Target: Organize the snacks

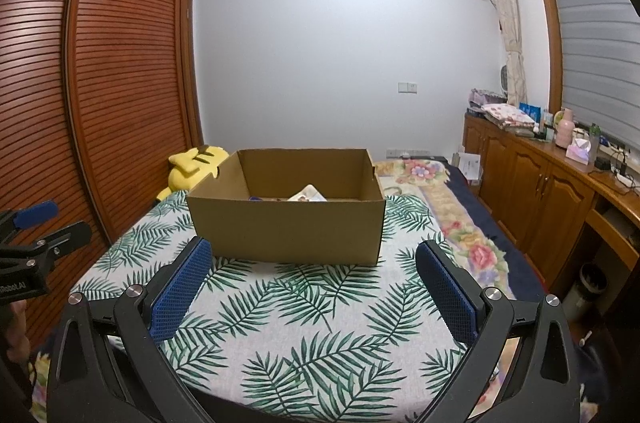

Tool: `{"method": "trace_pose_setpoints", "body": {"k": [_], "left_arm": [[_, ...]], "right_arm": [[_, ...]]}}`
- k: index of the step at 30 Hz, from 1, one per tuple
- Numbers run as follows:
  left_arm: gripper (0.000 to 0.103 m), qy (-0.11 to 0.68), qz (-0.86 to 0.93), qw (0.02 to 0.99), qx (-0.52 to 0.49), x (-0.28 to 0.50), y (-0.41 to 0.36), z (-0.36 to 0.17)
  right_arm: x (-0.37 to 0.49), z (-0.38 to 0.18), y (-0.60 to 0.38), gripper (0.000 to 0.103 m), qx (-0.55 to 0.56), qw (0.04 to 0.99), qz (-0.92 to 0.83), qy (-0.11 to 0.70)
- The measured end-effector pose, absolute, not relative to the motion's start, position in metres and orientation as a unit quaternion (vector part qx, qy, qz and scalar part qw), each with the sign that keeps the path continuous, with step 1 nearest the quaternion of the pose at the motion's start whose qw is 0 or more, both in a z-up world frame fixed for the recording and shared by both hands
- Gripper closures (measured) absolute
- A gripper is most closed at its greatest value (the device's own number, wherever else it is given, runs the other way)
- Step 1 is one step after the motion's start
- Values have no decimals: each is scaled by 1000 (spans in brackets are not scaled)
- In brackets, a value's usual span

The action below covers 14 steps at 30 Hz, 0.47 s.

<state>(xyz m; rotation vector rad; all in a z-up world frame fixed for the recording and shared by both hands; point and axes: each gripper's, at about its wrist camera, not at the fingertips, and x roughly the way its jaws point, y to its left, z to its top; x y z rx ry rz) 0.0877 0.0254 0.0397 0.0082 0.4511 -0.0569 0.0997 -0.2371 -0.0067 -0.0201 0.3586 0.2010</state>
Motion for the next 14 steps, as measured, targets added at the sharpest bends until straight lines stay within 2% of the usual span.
{"method": "trace_pose_setpoints", "body": {"k": [14], "left_arm": [[9,224,-29,974,4,87,25,40]], "right_arm": [[100,-7,-238,0,-9,979,101,179]]}}
